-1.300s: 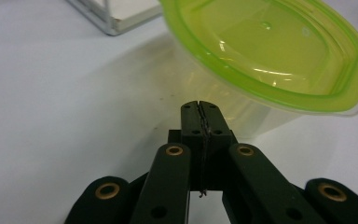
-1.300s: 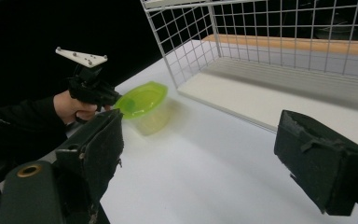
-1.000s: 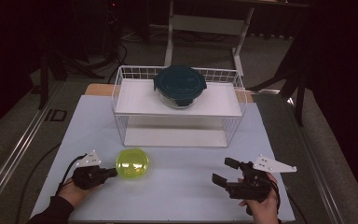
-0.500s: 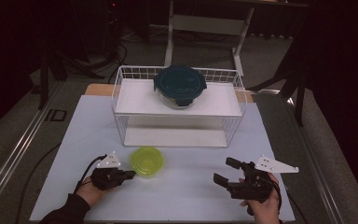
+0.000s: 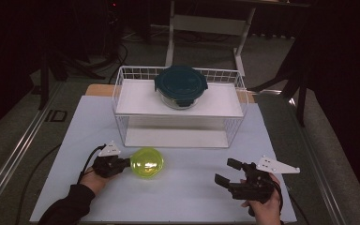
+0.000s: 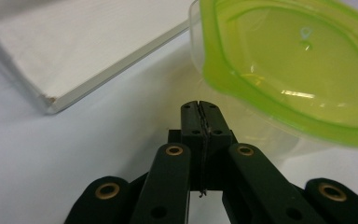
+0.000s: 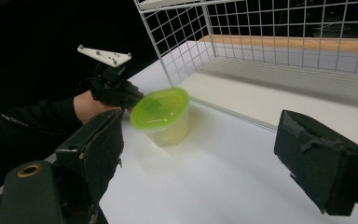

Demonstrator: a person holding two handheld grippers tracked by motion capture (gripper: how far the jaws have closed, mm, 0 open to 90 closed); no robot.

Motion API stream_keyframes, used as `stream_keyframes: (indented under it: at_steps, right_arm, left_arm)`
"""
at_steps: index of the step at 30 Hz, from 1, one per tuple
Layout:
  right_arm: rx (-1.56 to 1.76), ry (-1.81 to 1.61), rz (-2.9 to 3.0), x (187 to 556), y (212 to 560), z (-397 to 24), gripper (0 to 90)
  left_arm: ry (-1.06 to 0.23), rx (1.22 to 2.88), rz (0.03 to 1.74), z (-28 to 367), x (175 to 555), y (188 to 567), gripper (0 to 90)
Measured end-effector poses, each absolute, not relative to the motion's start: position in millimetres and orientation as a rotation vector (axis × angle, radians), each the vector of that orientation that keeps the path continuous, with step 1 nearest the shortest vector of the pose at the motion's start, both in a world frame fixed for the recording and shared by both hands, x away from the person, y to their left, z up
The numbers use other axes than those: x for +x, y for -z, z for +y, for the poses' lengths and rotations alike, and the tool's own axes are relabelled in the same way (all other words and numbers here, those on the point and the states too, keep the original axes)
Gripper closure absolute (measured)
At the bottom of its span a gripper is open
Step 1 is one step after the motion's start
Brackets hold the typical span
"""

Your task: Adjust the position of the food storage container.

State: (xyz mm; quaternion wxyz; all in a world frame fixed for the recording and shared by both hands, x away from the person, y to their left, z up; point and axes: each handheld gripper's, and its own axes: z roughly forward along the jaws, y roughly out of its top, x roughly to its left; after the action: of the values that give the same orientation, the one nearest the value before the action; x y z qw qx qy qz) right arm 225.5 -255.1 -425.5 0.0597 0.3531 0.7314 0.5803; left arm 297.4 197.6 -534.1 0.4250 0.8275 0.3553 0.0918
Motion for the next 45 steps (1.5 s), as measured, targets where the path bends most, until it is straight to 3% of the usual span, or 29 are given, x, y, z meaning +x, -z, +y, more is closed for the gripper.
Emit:
stream_keyframes:
  at_steps: [19,28,45]
  right_arm:
    - [1.071,-1.761,2.212,225.5,425.6,-254.2,15.2]
    - [1.071,-1.754,2.206,226.1,424.9,-255.5,15.2]
    - [1.071,-1.734,2.208,226.9,427.4,-257.6,15.2]
  left_arm:
    - [-0.096,2.164,0.728,150.3,267.9,530.6,89.4]
    - [-0.107,2.145,0.777,155.2,276.9,529.2,89.4]
    - [-0.051,2.183,0.691,109.1,284.7,530.7,89.4]
